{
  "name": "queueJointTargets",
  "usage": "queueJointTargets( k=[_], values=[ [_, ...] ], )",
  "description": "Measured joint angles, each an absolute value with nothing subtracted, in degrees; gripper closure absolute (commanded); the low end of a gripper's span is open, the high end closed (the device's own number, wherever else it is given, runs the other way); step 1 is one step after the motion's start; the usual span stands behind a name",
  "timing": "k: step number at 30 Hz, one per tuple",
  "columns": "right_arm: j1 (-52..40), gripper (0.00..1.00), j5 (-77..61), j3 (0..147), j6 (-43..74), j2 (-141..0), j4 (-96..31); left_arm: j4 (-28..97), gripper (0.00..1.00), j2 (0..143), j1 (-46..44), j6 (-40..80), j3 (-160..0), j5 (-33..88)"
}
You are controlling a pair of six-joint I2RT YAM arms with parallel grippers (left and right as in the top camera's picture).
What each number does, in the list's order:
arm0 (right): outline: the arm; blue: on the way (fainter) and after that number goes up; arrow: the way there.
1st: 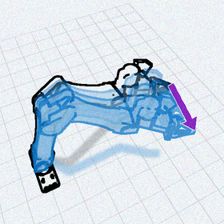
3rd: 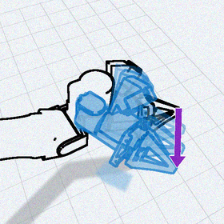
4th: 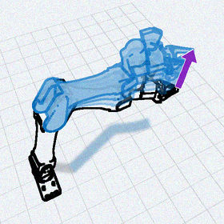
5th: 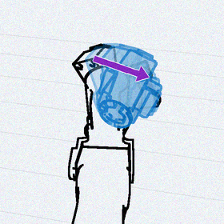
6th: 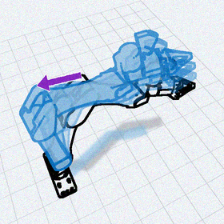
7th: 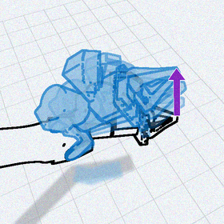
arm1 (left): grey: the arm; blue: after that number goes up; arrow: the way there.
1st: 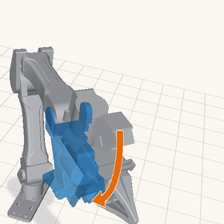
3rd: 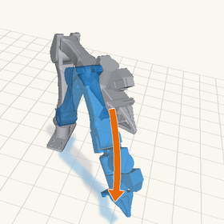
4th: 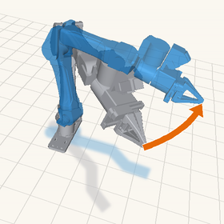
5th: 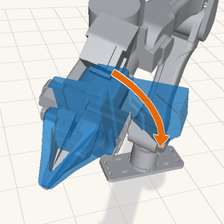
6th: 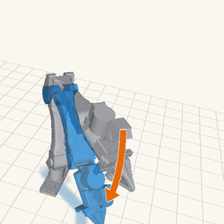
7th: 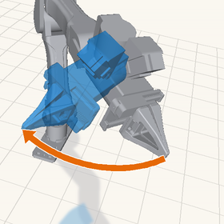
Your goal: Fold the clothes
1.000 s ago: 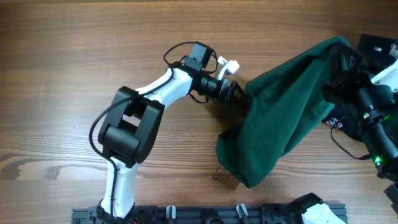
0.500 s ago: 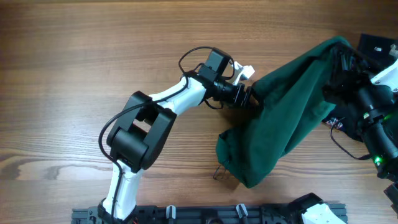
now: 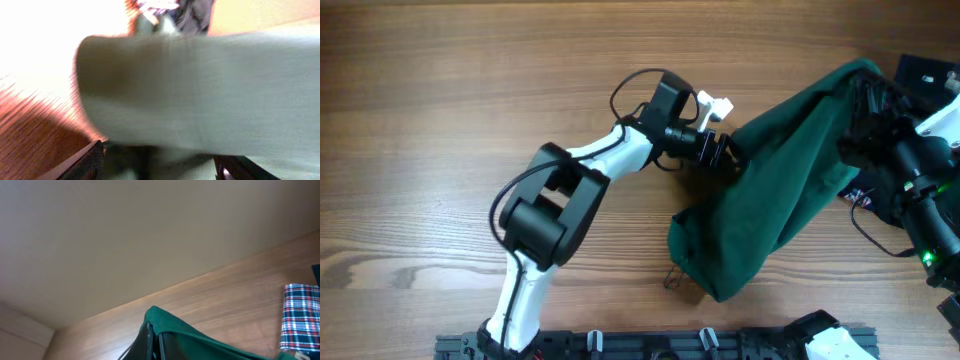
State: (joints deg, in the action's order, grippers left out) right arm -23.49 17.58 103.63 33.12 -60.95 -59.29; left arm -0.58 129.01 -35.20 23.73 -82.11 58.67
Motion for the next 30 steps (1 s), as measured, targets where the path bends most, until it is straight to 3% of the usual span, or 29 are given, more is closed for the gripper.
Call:
queueJointTargets(
  k=[14, 19, 27, 30],
  values=[
    [-23.5, 0.96, 17.6, 103.6, 33.1, -60.9, -59.1, -8.2, 0.29, 132.9, -34.2, 25.8, -82.0, 65.0],
    [-23.5, 0.95, 17.6, 103.6, 33.1, -60.9, -59.1, -10.3, 0.36, 132.9, -34.2, 26.1, -82.0, 70.5],
    [-23.5, 0.96, 17.6, 103.6, 33.1, -60.9, -59.3, -12.5, 0.78, 132.9, -34.2, 26.8, -82.0, 76.8],
    [-23.5, 0.96, 17.6, 103.6, 33.1, -60.9, -59.4, -12.7, 0.86, 132.9, -34.2, 27.4, -82.0, 77.7]
  ],
)
